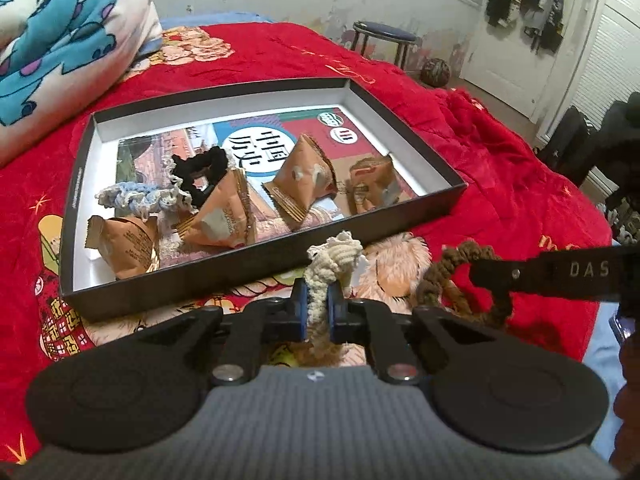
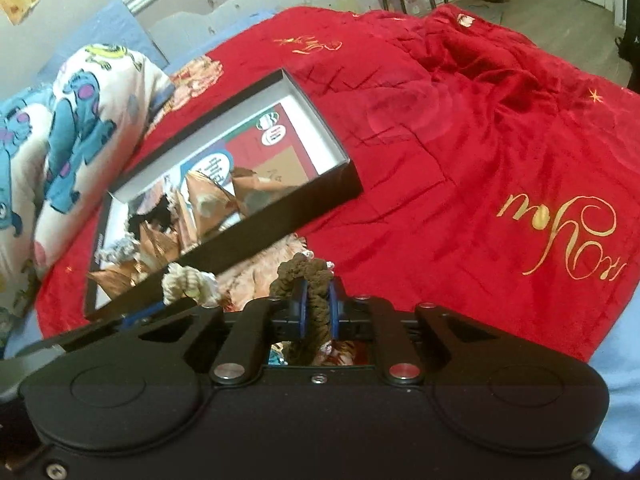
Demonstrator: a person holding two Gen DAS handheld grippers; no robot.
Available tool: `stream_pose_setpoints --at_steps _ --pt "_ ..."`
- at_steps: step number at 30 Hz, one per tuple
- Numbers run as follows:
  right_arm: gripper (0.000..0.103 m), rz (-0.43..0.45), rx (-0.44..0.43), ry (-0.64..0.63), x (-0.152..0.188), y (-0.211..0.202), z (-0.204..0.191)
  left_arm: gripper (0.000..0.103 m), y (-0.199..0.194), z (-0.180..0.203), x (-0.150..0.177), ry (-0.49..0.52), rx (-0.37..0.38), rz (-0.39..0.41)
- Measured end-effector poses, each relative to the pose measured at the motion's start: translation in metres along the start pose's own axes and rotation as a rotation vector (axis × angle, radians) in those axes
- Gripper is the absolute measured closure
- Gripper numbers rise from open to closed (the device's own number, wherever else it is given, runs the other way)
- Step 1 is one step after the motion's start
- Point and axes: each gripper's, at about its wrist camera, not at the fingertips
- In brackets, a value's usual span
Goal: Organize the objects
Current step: 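Lift both scrunchies and carry them over the black box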
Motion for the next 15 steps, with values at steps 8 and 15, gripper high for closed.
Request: stream_pose_setpoints --at_steps 8,15 --pt "0.092 0.055 -0.088 0.002 -0.005 -0.01 -0.005 0.092 -0.012 0.005 -0.001 0.005 0.025 0.035" --pt "0.092 0.12 -0.185 0.032 -0.009 -0.021 -0.006 0.092 -0.026 0.0 -0.005 -0.026 0.035 0.079"
Point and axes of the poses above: each gripper's, at about its wrist camera, not at the fingertips, and y roughly the way its jaws point, z to its right, x to its underside, and after that the axes turned 1 degree about y, right-handed
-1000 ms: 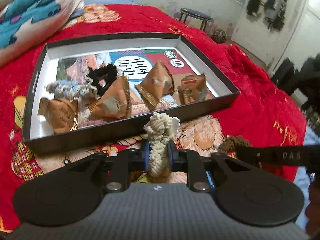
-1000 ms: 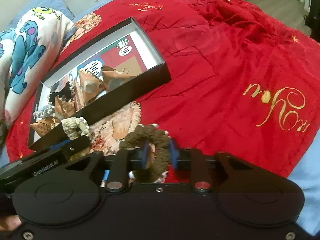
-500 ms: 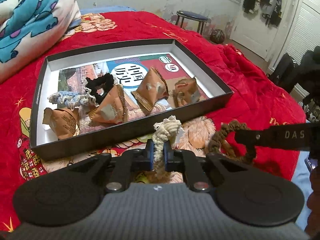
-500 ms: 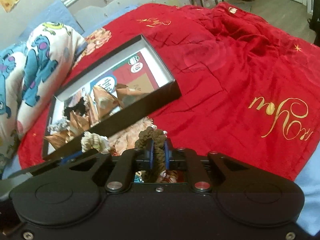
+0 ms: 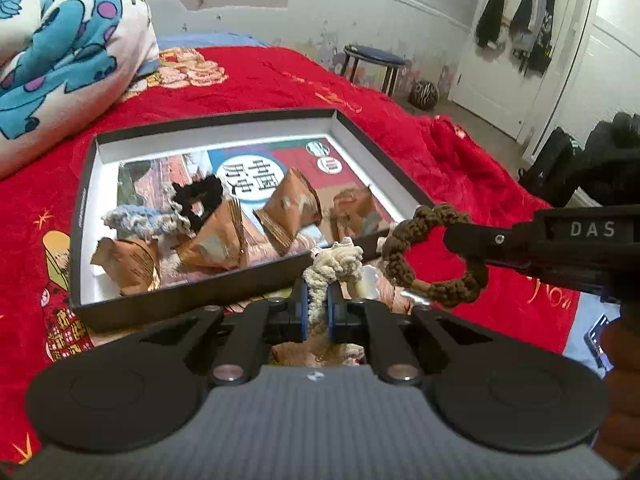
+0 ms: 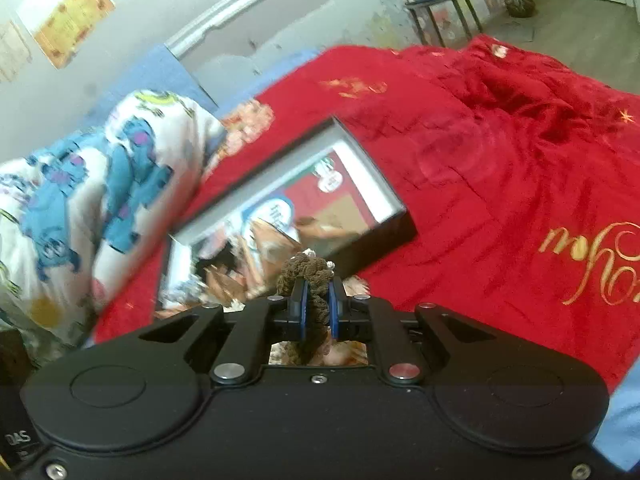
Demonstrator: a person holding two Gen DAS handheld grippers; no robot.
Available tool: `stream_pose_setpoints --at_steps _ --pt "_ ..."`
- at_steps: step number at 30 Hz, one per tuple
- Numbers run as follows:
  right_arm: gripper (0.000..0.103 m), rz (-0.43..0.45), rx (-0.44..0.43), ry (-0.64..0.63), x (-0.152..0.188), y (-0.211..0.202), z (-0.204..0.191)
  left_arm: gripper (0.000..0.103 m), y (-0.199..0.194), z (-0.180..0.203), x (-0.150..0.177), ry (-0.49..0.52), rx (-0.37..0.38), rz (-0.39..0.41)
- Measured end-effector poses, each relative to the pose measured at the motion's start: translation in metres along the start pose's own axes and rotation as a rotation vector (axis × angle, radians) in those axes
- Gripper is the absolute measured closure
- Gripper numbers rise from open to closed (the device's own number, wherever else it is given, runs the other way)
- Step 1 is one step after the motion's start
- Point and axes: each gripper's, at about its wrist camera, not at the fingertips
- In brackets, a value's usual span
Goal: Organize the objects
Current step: 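Lift both scrunchies and carry them over the black box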
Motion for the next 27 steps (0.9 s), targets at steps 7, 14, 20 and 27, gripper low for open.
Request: stream_pose_setpoints --at_steps 7,14,20,27 --pt "0.092 0.043 -0.084 0.011 -0.004 -0.008 -0.004 0.092 -0.02 -0.016 -0.014 -0.032 0.004 0.087" --pt "0.092 0.064 -0.15 0.011 -0.011 -0.01 -0.009 0.091 -0.039 -0.043 -0.031 -0.102 -0.019 0.186" --pt "0.092 0.094 -0.172 -0.038 -0.035 -0.009 -0.008 0.091 -0.051 -0.058 -0.044 -0.129 -0.048 0.249" --pt "0.092 0.143 -0.165 -0.04 -0.077 0.018 -0.004 0.091 -0.035 -0.06 -0.06 -0.124 -0.044 0.274"
Point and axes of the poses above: each gripper's, at about its wrist camera, not at the fingertips, and y roughly the way its jaws point, z to its right, x to its underside, and after that the axes turned 1 degree about y, right-handed
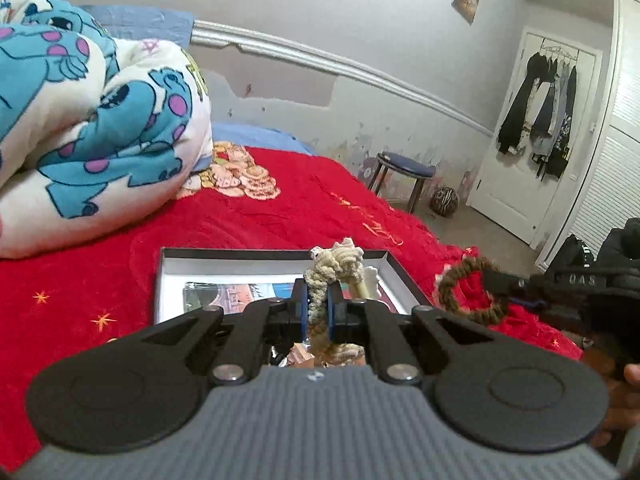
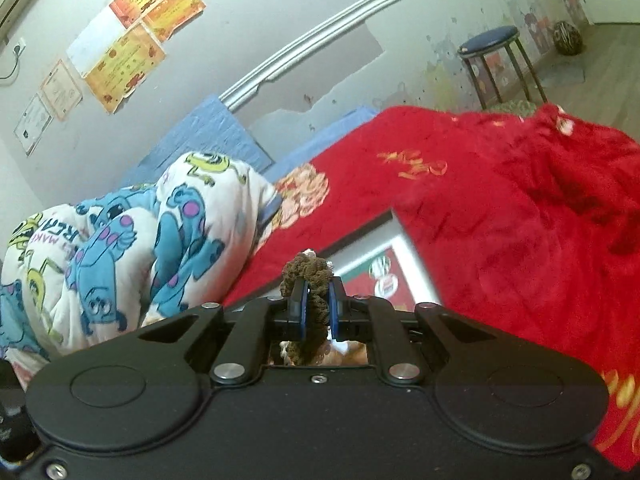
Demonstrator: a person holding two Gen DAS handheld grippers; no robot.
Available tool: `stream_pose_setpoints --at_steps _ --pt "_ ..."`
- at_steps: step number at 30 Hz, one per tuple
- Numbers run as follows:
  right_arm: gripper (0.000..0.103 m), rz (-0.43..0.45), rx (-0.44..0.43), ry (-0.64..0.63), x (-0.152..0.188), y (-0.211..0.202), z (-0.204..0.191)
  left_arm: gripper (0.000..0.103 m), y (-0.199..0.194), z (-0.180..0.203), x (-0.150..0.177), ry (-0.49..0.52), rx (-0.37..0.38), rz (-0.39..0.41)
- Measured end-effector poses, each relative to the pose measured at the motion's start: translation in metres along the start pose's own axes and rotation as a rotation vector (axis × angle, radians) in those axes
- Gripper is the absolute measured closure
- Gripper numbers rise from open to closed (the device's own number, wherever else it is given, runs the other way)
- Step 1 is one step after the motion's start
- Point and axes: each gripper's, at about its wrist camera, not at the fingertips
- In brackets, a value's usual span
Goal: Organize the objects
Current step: 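Lift both scrunchies and carry them over the black box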
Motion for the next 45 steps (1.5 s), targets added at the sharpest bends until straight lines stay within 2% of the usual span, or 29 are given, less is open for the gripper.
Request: stream_pose_setpoints --at_steps 4,8,10,12,17,23,31,39,45 --pt "0.092 0.028 0.007 0.0 -0.012 0.02 0.001 0.091 0.028 0.007 -0.009 -0.021 0.009 -0.011" --pt "0.092 0.022 0.032 -0.004 -0.017 0.041 0.005 0.091 0.058 0.022 -0.01 0.028 0.001 0.015" --pt "0.092 0.017 0.038 -0.012 -0.017 0.051 0.006 0.091 0.075 0.025 -0.007 0.021 0.009 0.015" --pt "0.092 0.007 0.043 -0.022 -0.015 0.06 0.008 0.091 0.095 0.026 -0.002 0.004 0.023 -0.013" --pt "0.092 -0.018 0.072 -0.072 -0.008 0.083 0.011 0.091 0.126 0.033 0.022 0.051 0.0 -0.112" --pt "0.092 -0.055 0.105 -0.055 0.003 0.099 0.019 0.091 0.122 0.025 0.033 0.029 -0.058 -0.184" --pt "0.092 -0.066 0.1 -0.052 0.007 0.094 0.015 0.09 0.116 0.031 0.037 0.091 -0.145 -0.188" --pt "0.092 -0.1 0.104 -0.029 0.009 0.101 0.028 0.084 0.12 0.033 0.039 0.125 -0.175 -0.185" --pt "0.092 -0.111 0.104 -0.042 0.011 0.105 0.029 0.083 0.123 0.022 0.04 0.071 -0.16 -0.204"
Point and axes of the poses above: each gripper's, at about its wrist camera, not at the fingertips, and y roughly the way its jaws point, z to its right, x to its underside, and after that the axes turned 1 degree about y, right-handed
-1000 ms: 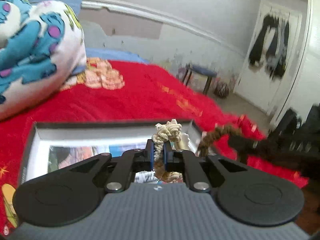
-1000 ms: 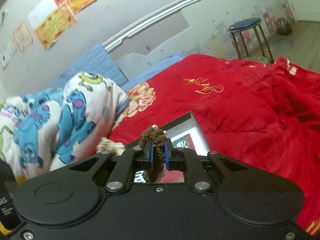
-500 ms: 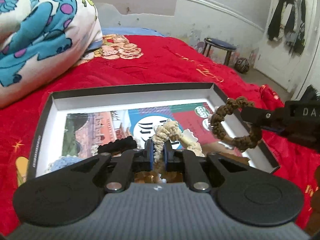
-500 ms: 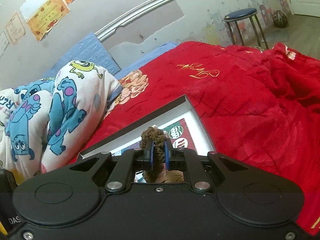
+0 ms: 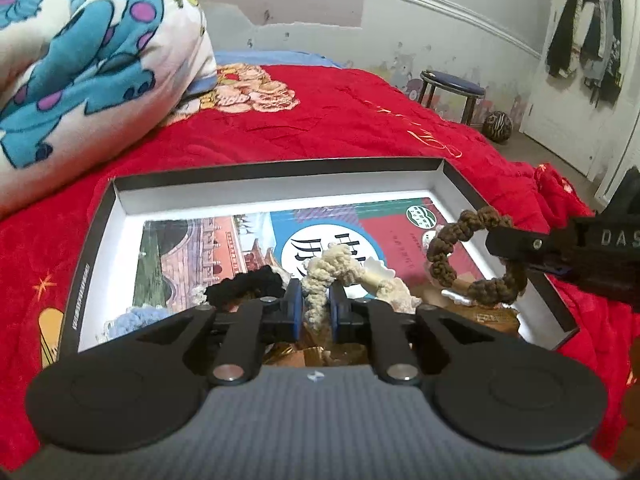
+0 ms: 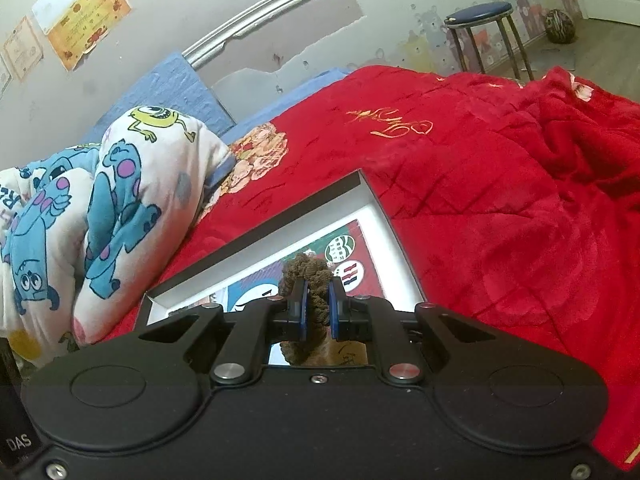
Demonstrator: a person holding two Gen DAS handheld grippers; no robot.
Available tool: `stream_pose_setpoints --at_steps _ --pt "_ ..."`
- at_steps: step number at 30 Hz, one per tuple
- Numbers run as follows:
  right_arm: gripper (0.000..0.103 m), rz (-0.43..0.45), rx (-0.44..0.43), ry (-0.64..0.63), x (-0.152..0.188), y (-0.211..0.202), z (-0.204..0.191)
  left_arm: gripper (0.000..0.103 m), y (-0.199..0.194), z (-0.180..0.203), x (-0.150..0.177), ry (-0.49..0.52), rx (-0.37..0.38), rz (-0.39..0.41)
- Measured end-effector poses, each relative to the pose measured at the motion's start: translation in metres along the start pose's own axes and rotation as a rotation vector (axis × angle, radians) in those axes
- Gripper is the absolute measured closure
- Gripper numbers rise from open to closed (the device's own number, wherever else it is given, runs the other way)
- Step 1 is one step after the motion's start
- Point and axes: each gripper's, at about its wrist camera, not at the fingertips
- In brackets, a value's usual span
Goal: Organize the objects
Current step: 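Lift both scrunchies and carry them over the black box, then open both grippers to drop the scrunchies into the box, then move both grippers toward the blue binder clips beside the box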
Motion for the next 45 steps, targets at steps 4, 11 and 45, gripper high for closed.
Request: stream_pose_setpoints --at_steps 4,11,45 --pt "0.092 -0.003 0.005 0.012 0.001 0.002 0.001 0.079 0.001 -0.003 0.001 -0.012 0.008 -0.004" --pt "0.092 -0.016 0.02 0.037 0.007 0.009 0.005 0.064 0.006 0.001 0.006 0.006 0.013 -0.023" --pt "0.047 -0.039 0.202 0.002 0.095 -0.179 -0.031 0.014 -0.109 0.047 0.09 0.317 0.154 -0.211"
Point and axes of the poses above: each gripper's, at about its wrist camera, not at the fingertips, and y roughly the way its jaws point, z to its right, x to its underside, and after that the axes turned 1 degree about y, right-handed
